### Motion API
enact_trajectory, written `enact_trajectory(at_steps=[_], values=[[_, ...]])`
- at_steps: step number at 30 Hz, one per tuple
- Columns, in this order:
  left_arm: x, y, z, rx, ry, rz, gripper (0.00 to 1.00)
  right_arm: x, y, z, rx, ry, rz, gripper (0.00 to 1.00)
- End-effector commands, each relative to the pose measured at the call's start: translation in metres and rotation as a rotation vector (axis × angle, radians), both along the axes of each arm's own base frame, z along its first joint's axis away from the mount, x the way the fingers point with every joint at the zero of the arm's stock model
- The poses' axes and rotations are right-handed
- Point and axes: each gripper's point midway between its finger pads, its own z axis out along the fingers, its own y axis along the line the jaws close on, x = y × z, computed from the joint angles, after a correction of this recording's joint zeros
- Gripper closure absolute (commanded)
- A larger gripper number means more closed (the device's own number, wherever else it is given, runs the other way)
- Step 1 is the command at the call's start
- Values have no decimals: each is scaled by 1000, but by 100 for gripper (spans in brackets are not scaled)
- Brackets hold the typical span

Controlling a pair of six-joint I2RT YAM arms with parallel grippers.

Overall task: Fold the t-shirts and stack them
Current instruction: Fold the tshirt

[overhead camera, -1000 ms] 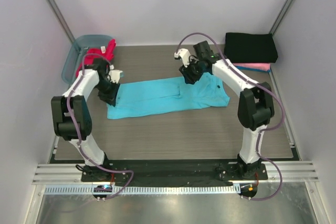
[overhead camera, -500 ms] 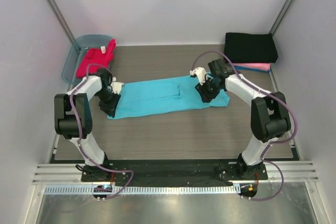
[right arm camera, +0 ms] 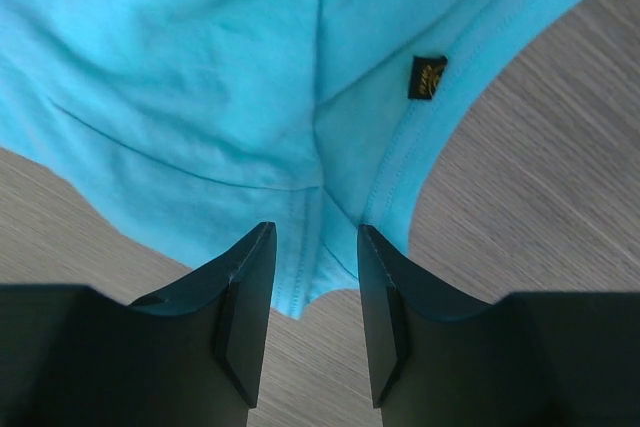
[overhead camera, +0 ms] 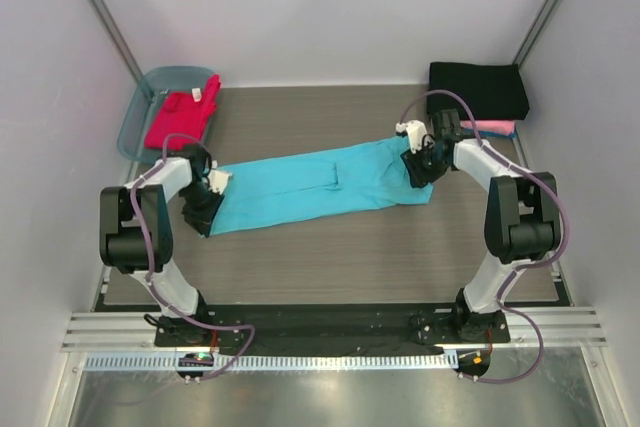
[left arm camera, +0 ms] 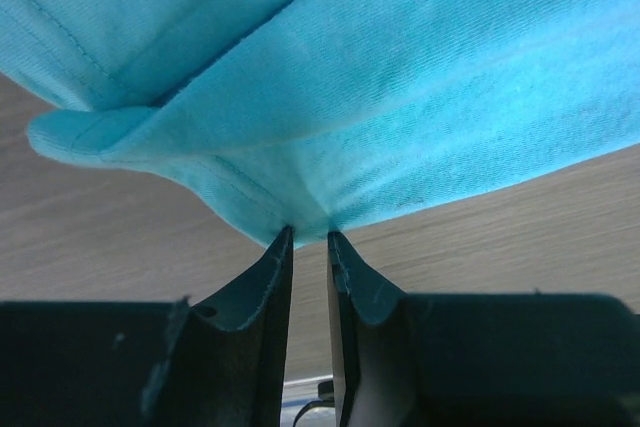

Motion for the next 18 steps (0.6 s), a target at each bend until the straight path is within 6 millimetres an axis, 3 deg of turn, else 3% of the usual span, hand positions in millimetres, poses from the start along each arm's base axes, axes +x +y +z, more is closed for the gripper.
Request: enact_trajectory(at_steps=[1, 4, 9, 13, 18], values=[[-7, 12, 11, 32, -29, -24, 79, 1, -7, -12, -8, 8, -16, 56], [2, 6, 29, -5, -70, -12, 79, 3, -12, -15, -27, 6, -33, 56], [39, -1, 68, -50, -179, -2, 77, 11, -26, -7, -18, -25, -101, 56], [48, -13, 63, -111, -135, 9, 76, 4, -27, -3, -9, -27, -108, 56], [34, -20, 40, -146, -31, 25, 78, -6, -25, 3, 7, -23, -112, 56]])
